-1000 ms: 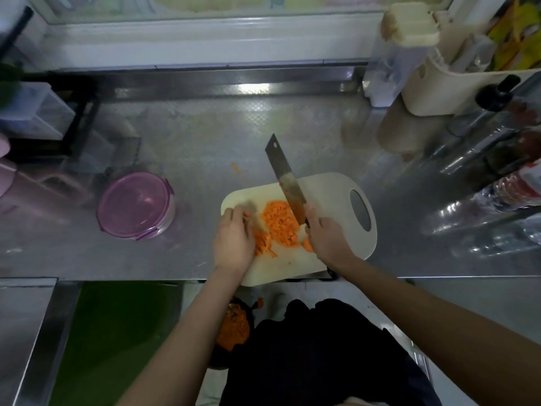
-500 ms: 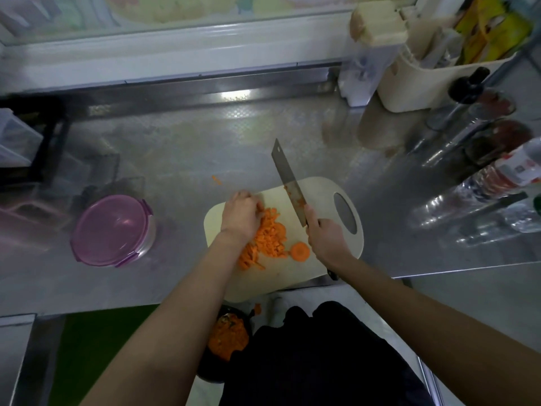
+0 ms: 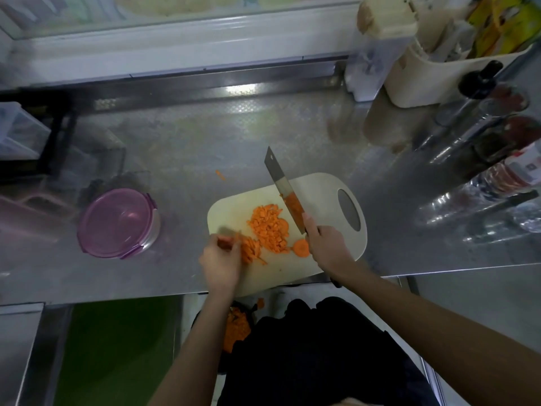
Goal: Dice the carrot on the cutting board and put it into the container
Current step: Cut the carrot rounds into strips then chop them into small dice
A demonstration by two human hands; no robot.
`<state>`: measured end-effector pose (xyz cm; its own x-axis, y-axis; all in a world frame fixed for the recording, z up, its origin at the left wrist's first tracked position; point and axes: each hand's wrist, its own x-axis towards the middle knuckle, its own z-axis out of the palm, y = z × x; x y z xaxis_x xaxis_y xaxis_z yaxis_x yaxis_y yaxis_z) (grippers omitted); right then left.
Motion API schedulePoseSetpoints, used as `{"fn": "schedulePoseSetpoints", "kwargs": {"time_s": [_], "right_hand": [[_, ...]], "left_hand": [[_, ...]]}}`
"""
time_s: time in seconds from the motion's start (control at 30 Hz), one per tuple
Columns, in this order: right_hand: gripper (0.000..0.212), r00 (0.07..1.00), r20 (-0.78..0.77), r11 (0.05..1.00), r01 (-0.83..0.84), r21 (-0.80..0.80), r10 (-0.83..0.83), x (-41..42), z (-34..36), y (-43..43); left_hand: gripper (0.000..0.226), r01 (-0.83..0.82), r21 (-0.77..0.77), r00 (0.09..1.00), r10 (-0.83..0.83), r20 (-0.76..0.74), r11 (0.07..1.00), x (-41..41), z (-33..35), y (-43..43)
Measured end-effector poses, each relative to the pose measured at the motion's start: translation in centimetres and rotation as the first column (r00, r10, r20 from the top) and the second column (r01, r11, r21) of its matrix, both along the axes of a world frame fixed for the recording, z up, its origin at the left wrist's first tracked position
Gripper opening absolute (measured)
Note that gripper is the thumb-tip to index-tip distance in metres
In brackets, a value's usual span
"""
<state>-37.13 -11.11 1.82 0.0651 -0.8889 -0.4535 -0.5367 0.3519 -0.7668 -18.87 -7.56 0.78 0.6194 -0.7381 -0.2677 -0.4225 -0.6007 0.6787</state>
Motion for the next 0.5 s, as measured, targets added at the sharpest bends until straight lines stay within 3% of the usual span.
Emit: {"fn": "schedulePoseSetpoints", "kwargs": {"time_s": [0.17, 0.3, 0.4, 0.5], "right_hand": [[0.063, 0.999, -0.007, 0.999, -0.038, -0.007, 0.038, 0.4, 0.0, 0.7], [0.064, 0.998, -0.015, 0.998, -0.054, -0.036, 0.053, 0.5, 0.3, 1.0], [0.064, 0.999, -0.003, 0.999, -0.039, -0.036, 0.039, 0.5, 0.3, 1.3], [0.063, 0.999, 0.001, 0.999, -0.032, -0.037, 0.032, 0.5, 0.1, 1.7]], "left_hand": [[0.012, 0.046, 0.055, 0.998, -0.044, -0.034, 0.997, -0.6, -1.4, 1.5], [0.041, 0.043, 0.068, 0.999, -0.041, -0.035, 0.997, -1.5, -1.6, 1.4], [0.068, 0.075, 0.133, 0.995, -0.083, 0.056, 0.988, -2.7, -1.5, 1.3], [0.069, 0.093, 0.14, 0.983, -0.114, 0.147, 0.986, -3.7, -1.8, 1.1]]}}
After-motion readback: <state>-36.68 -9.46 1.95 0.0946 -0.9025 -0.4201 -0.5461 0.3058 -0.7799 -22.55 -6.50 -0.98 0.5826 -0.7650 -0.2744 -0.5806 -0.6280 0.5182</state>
